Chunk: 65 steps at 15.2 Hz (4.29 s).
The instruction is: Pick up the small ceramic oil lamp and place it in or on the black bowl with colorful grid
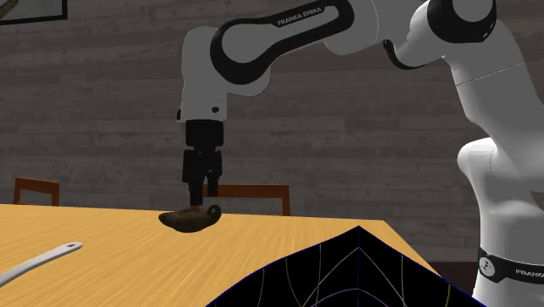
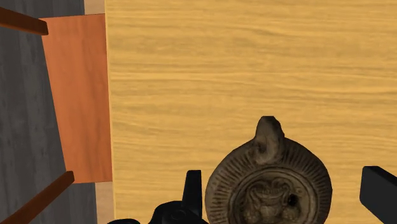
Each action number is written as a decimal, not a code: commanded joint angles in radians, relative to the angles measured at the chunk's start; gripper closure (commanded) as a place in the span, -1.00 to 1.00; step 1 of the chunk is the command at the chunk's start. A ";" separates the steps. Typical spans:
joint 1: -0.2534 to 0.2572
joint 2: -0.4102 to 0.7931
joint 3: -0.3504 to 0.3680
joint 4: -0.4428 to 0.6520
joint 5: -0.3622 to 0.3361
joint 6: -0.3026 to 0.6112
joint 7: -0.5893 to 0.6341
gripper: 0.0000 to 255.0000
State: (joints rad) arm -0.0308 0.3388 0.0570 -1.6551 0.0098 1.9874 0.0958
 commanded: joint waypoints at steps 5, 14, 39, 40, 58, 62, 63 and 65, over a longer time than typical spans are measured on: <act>0.000 0.000 0.000 0.000 0.000 0.000 0.000 1.00; 0.000 -0.013 0.000 0.035 0.000 -0.048 0.001 1.00; 0.002 -0.010 0.002 0.378 -0.001 -0.388 0.008 1.00; 0.003 -0.006 0.002 0.398 -0.001 -0.403 0.008 1.00; 0.197 -0.171 0.119 0.226 -0.011 -0.390 0.321 1.00; 0.251 -0.176 0.156 0.228 -0.016 -0.395 0.411 1.00; 0.265 -0.175 0.165 0.231 -0.018 -0.397 0.434 1.00; 0.293 -0.168 0.184 0.243 -0.023 -0.402 0.481 1.00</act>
State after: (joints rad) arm 0.2490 0.1709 0.2326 -1.4203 -0.0112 1.5934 0.5535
